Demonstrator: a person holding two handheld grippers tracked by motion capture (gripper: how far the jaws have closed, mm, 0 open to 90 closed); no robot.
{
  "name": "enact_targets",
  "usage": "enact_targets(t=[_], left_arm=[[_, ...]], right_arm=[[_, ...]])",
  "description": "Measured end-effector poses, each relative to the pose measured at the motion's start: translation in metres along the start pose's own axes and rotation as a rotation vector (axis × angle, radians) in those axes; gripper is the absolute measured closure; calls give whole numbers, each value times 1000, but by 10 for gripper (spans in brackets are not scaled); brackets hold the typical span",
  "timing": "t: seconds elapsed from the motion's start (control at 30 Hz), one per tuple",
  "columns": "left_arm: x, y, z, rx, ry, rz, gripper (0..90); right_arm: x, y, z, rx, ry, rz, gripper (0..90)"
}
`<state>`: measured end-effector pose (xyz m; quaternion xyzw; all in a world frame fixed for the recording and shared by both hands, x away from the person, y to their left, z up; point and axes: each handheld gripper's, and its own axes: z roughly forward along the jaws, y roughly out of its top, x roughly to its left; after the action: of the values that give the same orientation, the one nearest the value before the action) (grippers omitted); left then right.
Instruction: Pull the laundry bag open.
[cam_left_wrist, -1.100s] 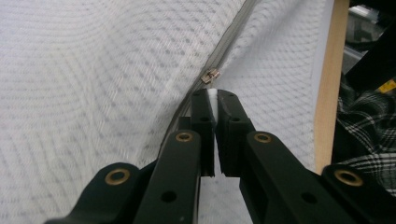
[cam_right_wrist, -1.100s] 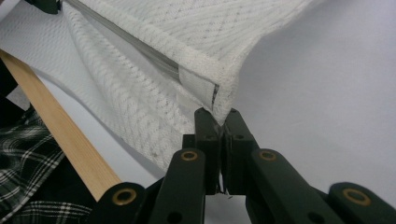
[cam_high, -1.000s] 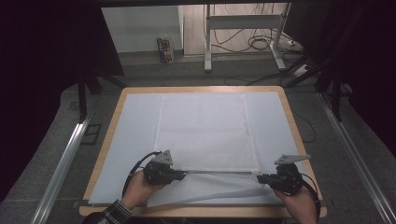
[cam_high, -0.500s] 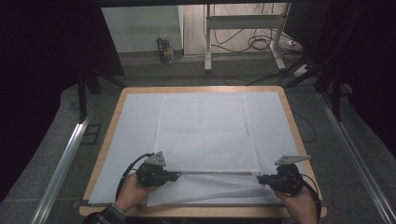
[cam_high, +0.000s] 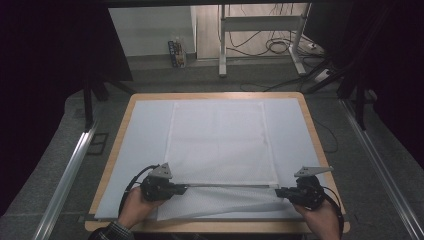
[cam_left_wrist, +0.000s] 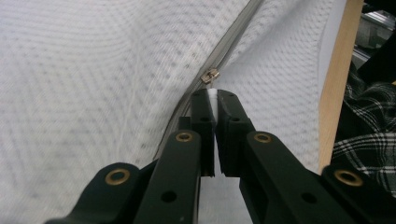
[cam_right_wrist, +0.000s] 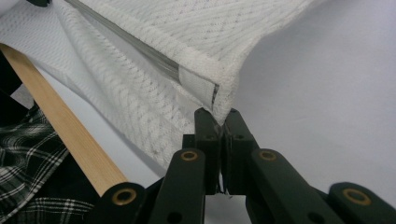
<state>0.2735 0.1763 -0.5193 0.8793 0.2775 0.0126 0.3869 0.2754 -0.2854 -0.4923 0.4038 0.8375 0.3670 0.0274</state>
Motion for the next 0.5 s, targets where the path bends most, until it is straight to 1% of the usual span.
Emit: enact_targets(t=[0.03, 0.1, 0.17, 0.27, 0.33, 0.43, 0.5], left_arm=[[0, -1, -1, -1, 7, -1, 871], [1, -2, -4, -12, 8, -10, 872], [1, -3, -6, -11, 18, -10, 872], [4, -7, -10, -16, 24, -27, 872], [6, -10, -14, -19, 29, -30, 872], [7, -14, -18, -25, 30, -40, 872], [8, -16, -20, -28, 24, -47, 872]], right_arm=[[0, 0, 0, 1, -1, 0, 859], [0, 0, 0, 3, 0, 0, 859], [0, 0, 1, 5, -1, -1, 860], [-1, 0, 0, 1, -3, 3, 859], [-2, -1, -1, 0, -4, 5, 859], [-3, -1, -1, -1, -4, 7, 859], [-3, -1, -1, -2, 0, 5, 859]])
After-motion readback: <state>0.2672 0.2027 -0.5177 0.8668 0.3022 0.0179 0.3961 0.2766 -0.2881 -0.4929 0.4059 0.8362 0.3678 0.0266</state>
